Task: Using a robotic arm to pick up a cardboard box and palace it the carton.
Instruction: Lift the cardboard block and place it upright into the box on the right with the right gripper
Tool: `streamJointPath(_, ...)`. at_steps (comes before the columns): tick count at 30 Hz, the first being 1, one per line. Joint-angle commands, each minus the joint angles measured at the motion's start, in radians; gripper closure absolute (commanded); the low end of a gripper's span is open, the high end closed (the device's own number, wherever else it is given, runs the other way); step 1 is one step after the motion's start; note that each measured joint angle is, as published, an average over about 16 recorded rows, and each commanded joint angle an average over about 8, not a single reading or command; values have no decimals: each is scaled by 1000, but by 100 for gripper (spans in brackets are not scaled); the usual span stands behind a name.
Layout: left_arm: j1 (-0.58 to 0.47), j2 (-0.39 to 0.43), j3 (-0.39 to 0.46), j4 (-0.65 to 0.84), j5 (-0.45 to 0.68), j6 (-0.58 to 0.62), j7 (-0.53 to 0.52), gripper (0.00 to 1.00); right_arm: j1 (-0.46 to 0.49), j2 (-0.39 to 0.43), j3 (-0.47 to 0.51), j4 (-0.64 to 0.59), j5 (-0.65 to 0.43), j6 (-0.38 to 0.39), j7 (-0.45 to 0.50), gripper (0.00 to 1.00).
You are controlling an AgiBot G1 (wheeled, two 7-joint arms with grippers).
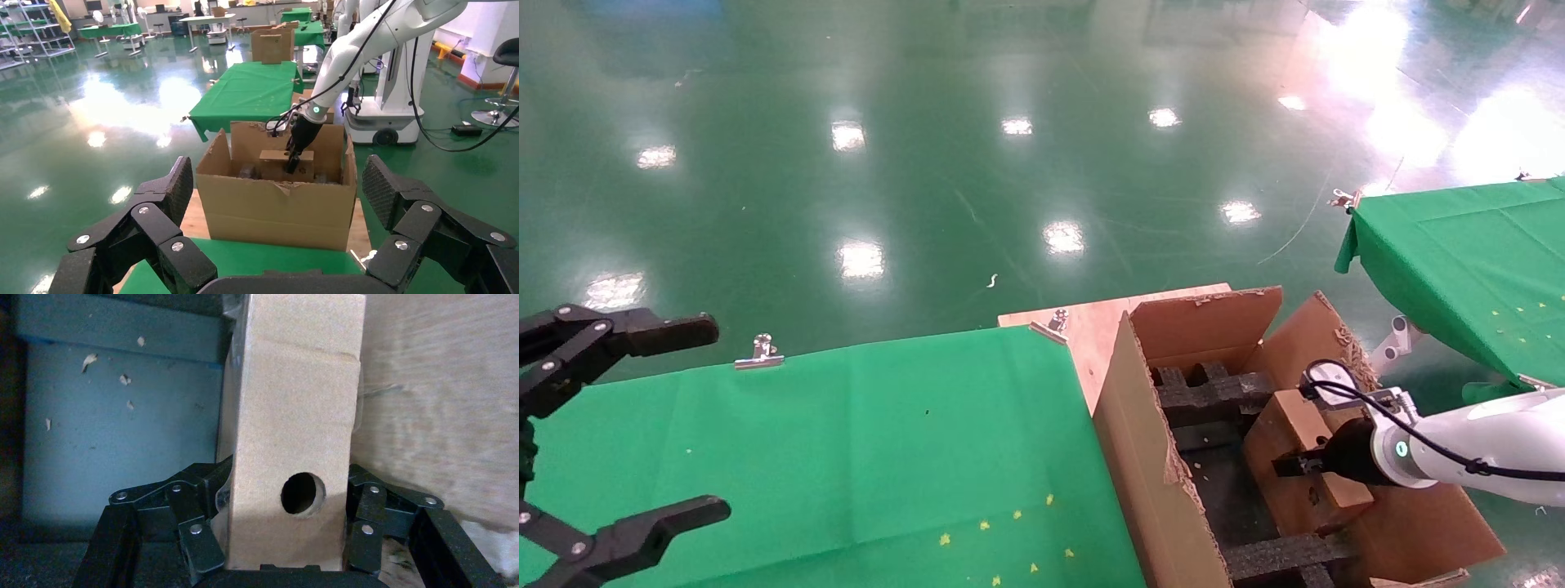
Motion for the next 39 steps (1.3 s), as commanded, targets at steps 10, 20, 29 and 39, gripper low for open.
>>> streamJointPath(10, 0, 0, 0, 0, 0, 0, 0, 0, -4, -5, -1, -7, 11, 0, -14, 0)
streamJointPath(20, 0, 0, 0, 0, 0, 0, 0, 0, 19, 10, 6, 8, 5, -5, -16, 0)
streamJointPath(29, 0, 0, 0, 0, 0, 0, 0, 0, 53, 38, 20, 42, 4, -16, -8, 0)
streamJointPath(39, 0, 0, 1, 0, 0, 0, 0, 0, 158, 97, 88, 143, 43, 6, -16, 0)
